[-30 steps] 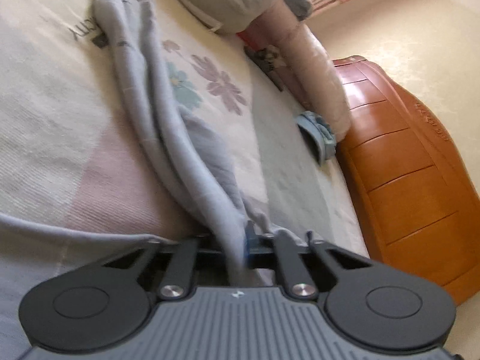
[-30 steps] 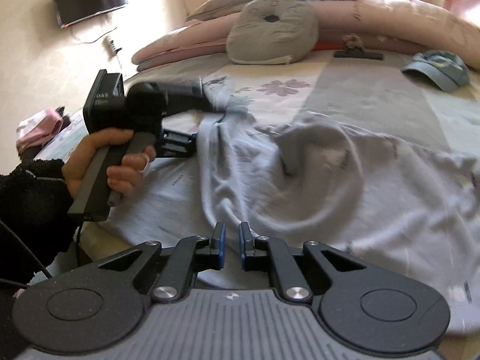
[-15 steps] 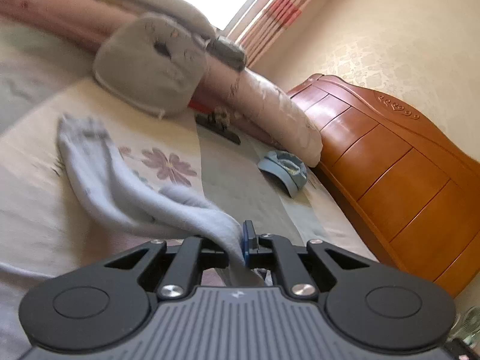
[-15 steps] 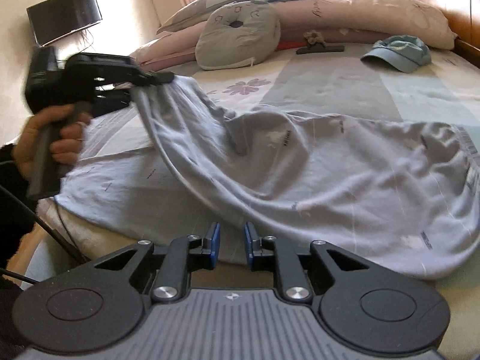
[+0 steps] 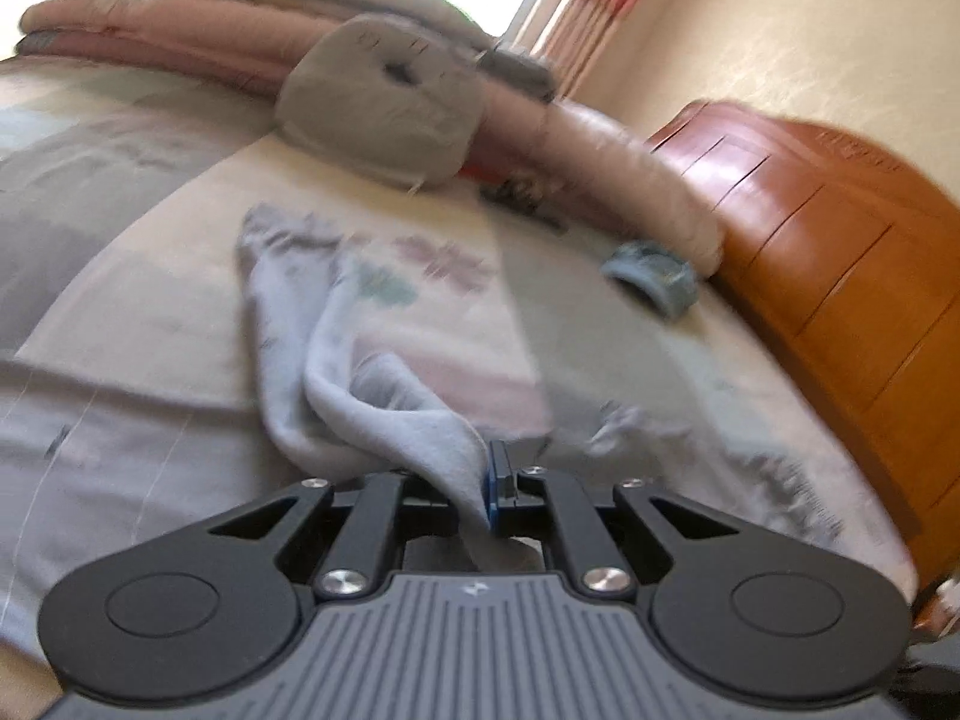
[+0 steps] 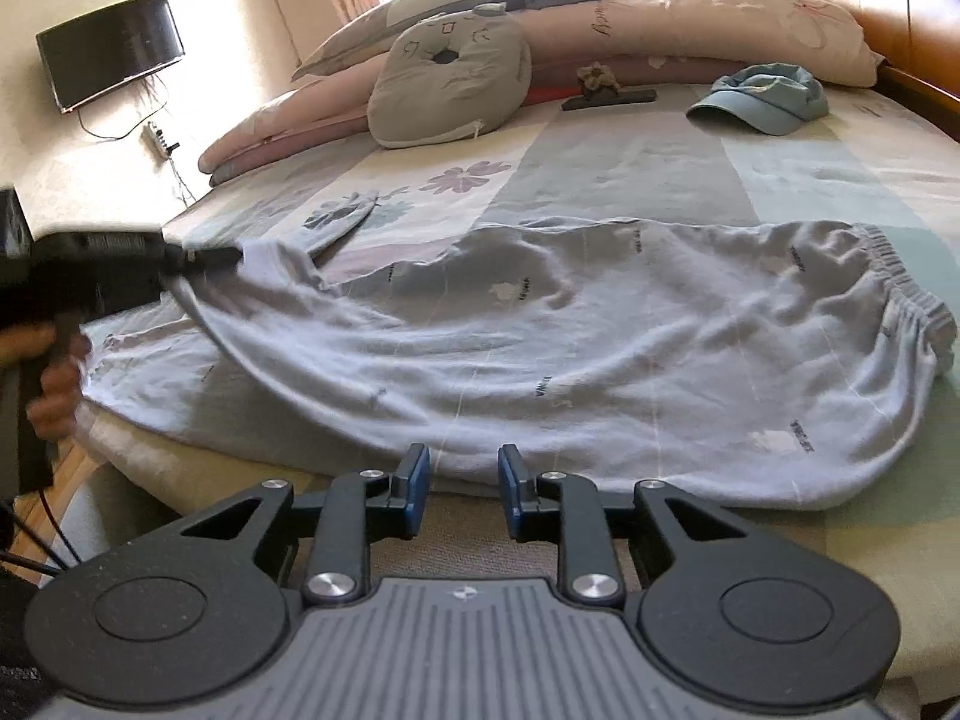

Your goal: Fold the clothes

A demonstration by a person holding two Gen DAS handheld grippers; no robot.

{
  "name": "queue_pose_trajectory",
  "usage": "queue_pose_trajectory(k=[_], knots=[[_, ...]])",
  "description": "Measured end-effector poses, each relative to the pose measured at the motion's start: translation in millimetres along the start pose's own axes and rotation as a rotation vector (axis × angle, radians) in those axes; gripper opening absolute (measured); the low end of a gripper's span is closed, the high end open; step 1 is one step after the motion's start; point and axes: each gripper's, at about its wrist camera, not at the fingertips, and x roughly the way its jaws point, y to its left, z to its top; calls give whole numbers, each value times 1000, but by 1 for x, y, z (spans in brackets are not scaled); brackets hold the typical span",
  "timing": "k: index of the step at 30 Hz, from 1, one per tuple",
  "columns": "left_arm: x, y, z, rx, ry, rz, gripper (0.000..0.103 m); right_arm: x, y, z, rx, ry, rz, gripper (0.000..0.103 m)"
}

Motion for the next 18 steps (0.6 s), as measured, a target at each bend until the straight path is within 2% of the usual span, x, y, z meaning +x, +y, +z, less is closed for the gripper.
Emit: queue_pose_trajectory(k=[2,8,12,14,17,18], knots=[[2,5,-4,-16,19,12,6,-2,-1,-1,2,2,-15,29],[-3,13,-4,-20,8,25,6,-7,-10,2,4,-5,-88,29],[-2,13,-9,-16,27,23,6,-5,-19,9,-2,-27,-166,29],[0,14,-12,-14,41,27,6,1,-21,11,-32,-15,-212,30],[0,18,-14,-8,91,64,7,15,-26,7,-48,49,-256,33],[-1,20,-15,-13,109,79,10,15,-27,6,-52,49,-255,35]])
